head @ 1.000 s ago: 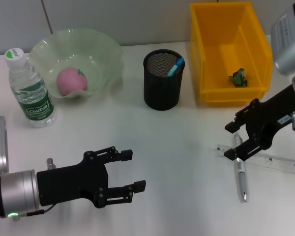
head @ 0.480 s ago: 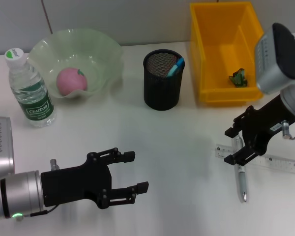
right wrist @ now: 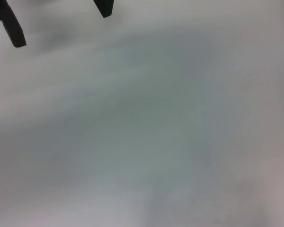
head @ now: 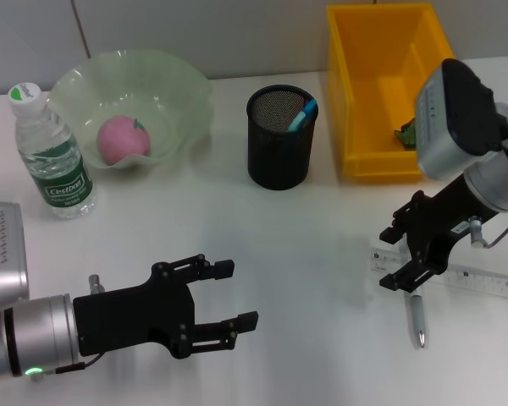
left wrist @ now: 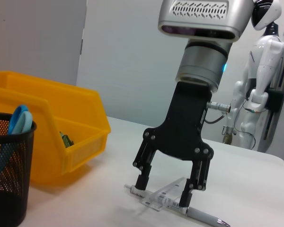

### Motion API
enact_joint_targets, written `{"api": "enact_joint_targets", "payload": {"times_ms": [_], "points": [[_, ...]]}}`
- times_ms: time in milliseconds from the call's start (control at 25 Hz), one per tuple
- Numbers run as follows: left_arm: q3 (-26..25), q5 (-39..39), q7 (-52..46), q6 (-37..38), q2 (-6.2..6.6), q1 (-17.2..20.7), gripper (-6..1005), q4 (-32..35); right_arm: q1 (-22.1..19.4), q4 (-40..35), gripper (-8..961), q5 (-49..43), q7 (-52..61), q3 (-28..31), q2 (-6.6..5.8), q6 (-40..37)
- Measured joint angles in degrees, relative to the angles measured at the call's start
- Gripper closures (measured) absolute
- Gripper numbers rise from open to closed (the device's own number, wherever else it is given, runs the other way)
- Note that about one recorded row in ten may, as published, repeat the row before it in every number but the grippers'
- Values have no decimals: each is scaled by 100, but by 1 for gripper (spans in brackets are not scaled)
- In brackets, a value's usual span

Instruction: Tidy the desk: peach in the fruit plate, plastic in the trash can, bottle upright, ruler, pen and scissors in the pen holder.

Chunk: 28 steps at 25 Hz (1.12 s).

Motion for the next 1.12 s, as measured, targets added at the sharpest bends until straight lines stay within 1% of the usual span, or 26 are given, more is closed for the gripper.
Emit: {"api": "enact_joint_targets", "payload": {"times_ms": [160, 600, 800, 1120], "points": [[0, -3, -13, 0, -5, 8, 201, 0, 66, 149, 227, 0, 0, -33, 4, 77], [-41, 2, -26, 3, -3, 29, 200, 0, 112, 206, 228, -26, 1, -104, 2, 167], [-88, 26, -21, 9, -3, 48, 200, 0, 112, 210, 228, -78, 5, -142, 39, 197], [-88, 21, -28, 9, -11, 62, 201, 0, 124, 292, 241, -81, 5, -196, 44, 308]]}}
